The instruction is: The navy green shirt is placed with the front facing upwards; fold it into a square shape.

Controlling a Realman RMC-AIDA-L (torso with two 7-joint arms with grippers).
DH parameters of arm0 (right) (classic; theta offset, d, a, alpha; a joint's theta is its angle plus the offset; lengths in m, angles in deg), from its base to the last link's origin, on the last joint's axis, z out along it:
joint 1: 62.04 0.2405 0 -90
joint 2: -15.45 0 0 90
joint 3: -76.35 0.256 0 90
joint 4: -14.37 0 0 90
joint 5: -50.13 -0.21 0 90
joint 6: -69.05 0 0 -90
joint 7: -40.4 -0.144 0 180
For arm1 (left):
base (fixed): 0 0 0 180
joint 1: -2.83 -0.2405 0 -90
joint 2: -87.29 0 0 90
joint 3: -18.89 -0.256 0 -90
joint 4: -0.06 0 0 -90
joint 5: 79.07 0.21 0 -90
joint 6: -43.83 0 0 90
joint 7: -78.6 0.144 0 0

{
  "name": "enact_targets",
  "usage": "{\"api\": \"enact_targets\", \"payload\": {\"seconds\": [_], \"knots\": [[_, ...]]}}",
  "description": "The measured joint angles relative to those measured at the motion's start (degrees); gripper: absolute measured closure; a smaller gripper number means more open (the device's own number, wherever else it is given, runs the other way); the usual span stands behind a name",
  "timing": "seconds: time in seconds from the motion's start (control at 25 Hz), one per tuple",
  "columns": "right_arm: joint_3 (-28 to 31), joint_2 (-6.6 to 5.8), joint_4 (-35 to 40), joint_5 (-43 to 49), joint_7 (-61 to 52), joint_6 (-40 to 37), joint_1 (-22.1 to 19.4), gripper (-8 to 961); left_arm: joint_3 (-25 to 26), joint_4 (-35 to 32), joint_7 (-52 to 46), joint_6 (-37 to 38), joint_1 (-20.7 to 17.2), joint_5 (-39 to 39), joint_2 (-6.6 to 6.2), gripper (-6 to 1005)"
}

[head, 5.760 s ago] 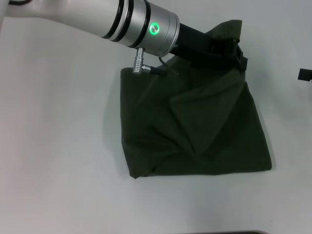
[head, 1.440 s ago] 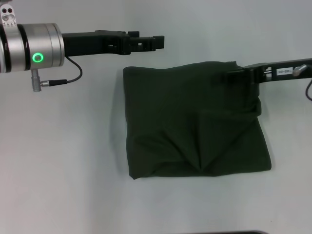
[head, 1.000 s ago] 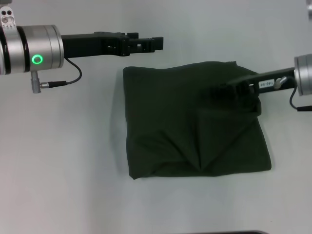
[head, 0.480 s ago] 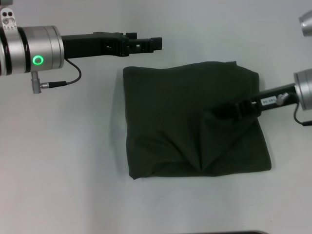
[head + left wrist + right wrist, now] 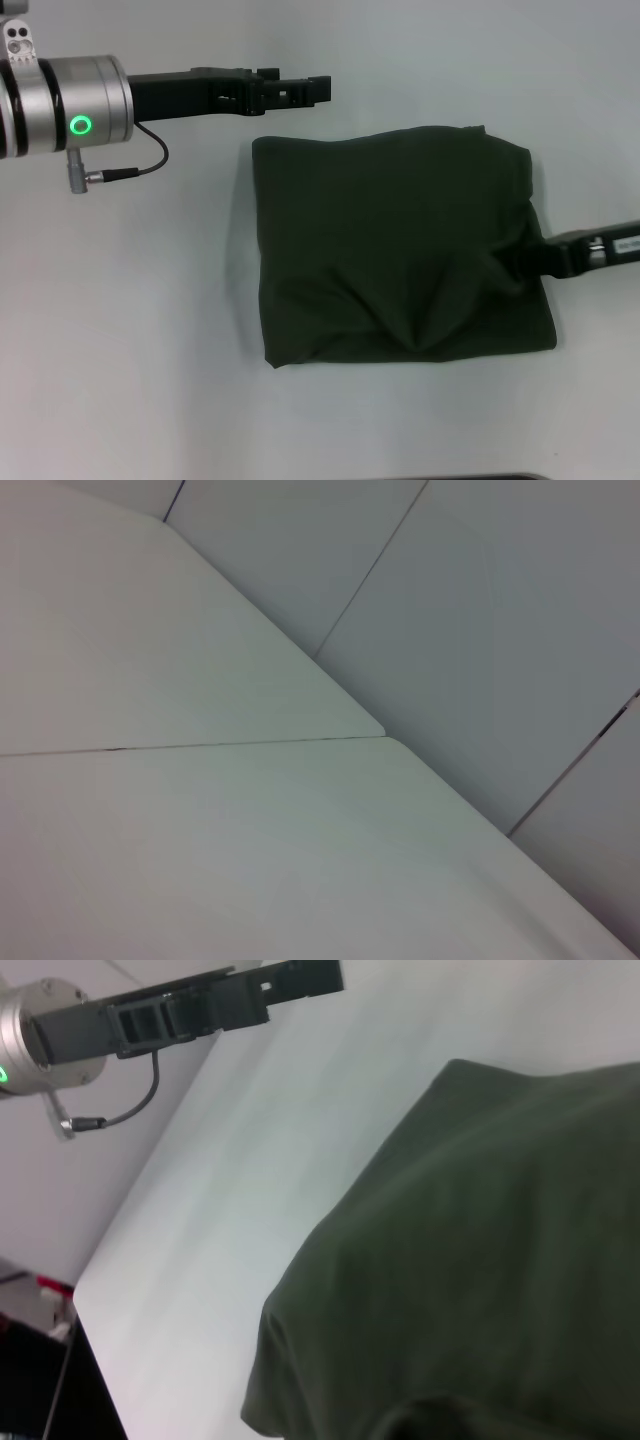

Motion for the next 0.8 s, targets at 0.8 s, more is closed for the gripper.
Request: {"api": "enact_targets", "payload": {"seconds": [0.8], "knots": [[16.2,-2.78,1.7,-0.1,-0.8,-3.4,-5.9,845,-0.1,-2.0,0.5,-0.9,0.8,-0.2,0.13,65]]}}
